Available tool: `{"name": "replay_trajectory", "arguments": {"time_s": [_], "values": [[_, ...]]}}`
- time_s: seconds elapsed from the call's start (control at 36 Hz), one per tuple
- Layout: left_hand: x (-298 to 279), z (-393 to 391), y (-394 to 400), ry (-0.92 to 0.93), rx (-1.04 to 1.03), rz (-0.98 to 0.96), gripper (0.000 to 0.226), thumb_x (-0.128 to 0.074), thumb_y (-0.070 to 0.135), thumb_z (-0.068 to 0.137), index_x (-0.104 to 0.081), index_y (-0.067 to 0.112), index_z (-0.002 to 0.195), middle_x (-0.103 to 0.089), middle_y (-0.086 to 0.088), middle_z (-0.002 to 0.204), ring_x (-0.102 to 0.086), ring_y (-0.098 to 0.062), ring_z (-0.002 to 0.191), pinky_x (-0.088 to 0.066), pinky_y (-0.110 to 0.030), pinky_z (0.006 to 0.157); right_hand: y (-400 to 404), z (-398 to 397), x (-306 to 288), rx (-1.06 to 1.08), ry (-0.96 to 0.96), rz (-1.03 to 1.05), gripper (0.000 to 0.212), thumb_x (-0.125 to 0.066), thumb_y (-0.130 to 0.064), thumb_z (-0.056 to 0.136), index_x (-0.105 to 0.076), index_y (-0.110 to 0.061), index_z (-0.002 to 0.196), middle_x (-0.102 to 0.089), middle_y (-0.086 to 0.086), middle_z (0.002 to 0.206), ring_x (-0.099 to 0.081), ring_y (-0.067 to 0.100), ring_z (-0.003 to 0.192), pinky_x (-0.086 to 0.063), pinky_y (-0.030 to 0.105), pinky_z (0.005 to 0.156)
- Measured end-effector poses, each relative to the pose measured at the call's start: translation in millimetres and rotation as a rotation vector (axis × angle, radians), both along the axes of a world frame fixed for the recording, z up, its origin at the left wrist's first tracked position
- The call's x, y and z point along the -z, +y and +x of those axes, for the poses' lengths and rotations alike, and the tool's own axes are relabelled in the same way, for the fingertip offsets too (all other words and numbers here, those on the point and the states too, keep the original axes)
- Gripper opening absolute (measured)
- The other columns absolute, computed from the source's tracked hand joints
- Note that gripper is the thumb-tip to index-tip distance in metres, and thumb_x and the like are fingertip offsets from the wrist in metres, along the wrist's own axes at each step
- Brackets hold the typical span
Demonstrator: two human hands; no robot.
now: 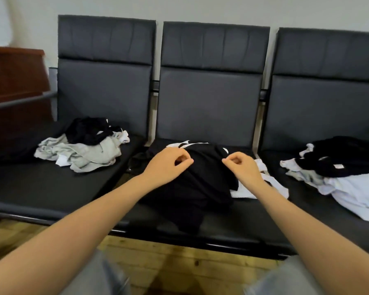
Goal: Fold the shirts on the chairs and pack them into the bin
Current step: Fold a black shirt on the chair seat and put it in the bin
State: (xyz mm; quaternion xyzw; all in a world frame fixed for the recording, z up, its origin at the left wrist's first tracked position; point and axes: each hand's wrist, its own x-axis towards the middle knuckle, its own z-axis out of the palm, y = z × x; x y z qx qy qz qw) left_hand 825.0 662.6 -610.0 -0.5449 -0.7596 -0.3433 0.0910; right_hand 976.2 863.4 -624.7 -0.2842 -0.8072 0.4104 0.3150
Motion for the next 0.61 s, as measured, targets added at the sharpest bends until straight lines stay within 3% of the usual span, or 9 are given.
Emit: {"name": "replay_trajectory", "arguments": {"time_s": [0.11, 0.17, 0.22, 0.28, 0.33, 0.36, 0.44, 0.53, 0.61], "values": [[33, 26, -13, 0.215, 0.112, -0.179, 0.041, -0.044, 0.069, 0.080, -0.063, 0.033, 0.085, -0.054, 0.015, 0.077, -0.046, -0.004, 0.078, -0.046, -0.029, 0.074, 19, 18, 25, 0.062, -0.211, -0.123, 0.052, -0.069, -0.044, 0.085, -0.052, -0.017, 0.127, -0.061, 0.005, 0.109, -0.057, 0.021, 0.104, -0.042, 0.032, 0.091], [52, 37, -15, 0.293, 0.155, -0.279, 0.058, -0.039, 0.077, 0.077, -0.065, 0.031, 0.101, -0.056, 0.014, 0.087, -0.047, -0.005, 0.085, -0.043, -0.025, 0.078, 31, 22, 33, 0.074, -0.308, -0.125, 0.073, -0.068, -0.048, 0.085, -0.038, -0.016, 0.143, -0.053, 0.012, 0.131, -0.049, 0.027, 0.124, -0.037, 0.036, 0.103], [68, 45, -13, 0.321, 0.117, -0.374, 0.067, -0.037, 0.076, 0.079, -0.060, 0.029, 0.121, -0.055, 0.008, 0.105, -0.047, -0.010, 0.101, -0.038, -0.026, 0.087, 36, 24, 38, 0.044, -0.380, -0.076, 0.077, -0.067, -0.047, 0.086, -0.034, -0.015, 0.147, -0.049, 0.011, 0.138, -0.044, 0.028, 0.130, -0.035, 0.037, 0.107], [75, 45, -12, 0.298, 0.068, -0.373, 0.051, -0.048, 0.062, 0.088, -0.059, 0.024, 0.121, -0.054, 0.003, 0.109, -0.047, -0.015, 0.104, -0.039, -0.027, 0.088, 35, 23, 38, -0.009, -0.372, -0.077, 0.053, -0.067, -0.041, 0.088, -0.050, -0.017, 0.132, -0.058, 0.006, 0.123, -0.052, 0.024, 0.119, -0.041, 0.033, 0.098], [80, 40, -11, 0.301, 0.091, -0.295, 0.030, -0.058, 0.042, 0.093, -0.063, 0.018, 0.109, -0.056, -0.003, 0.101, -0.050, -0.021, 0.097, -0.046, -0.034, 0.083, 30, 20, 38, -0.066, -0.407, -0.013, 0.015, -0.065, -0.033, 0.090, -0.061, -0.018, 0.088, -0.062, 0.000, 0.085, -0.057, 0.019, 0.089, -0.043, 0.027, 0.074], [80, 37, -11, 0.288, 0.094, -0.295, 0.024, -0.060, 0.036, 0.093, -0.063, 0.015, 0.104, -0.056, -0.004, 0.097, -0.050, -0.022, 0.093, -0.047, -0.037, 0.080, 27, 18, 39, -0.092, -0.418, 0.019, 0.026, -0.063, -0.031, 0.091, -0.053, -0.017, 0.072, -0.055, -0.001, 0.071, -0.052, 0.017, 0.077, -0.038, 0.027, 0.066], [70, 40, -10, -0.017, 0.087, -0.266, 0.013, -0.055, 0.022, 0.097, -0.057, 0.009, 0.094, -0.054, -0.002, 0.089, -0.046, -0.014, 0.084, -0.038, -0.029, 0.079, 14, 11, 32, -0.109, -0.295, -0.028, 0.027, -0.060, -0.026, 0.094, -0.051, -0.013, 0.071, -0.051, 0.000, 0.067, -0.047, 0.014, 0.068, -0.036, 0.029, 0.067], [25, 41, -3, -0.535, -0.077, 0.094, 0.019, -0.047, 0.014, 0.099, -0.050, 0.014, 0.080, -0.049, 0.005, 0.078, -0.043, -0.006, 0.076, -0.035, -0.025, 0.077, 5, 9, 1, -0.027, 0.098, -0.393, 0.017, -0.057, -0.018, 0.097, -0.057, -0.018, 0.080, -0.060, -0.005, 0.080, -0.057, 0.012, 0.079, -0.046, 0.031, 0.081], [-33, 31, -1, -1.076, -0.141, 0.493, 0.021, -0.045, 0.019, 0.093, -0.048, 0.019, 0.072, -0.050, 0.000, 0.074, -0.047, -0.014, 0.075, -0.040, -0.029, 0.071, 13, 7, -41, -0.007, 0.427, -0.687, 0.011, -0.055, -0.018, 0.097, -0.062, -0.019, 0.088, -0.066, 0.002, 0.095, -0.062, 0.019, 0.091, -0.051, 0.031, 0.075]]}}
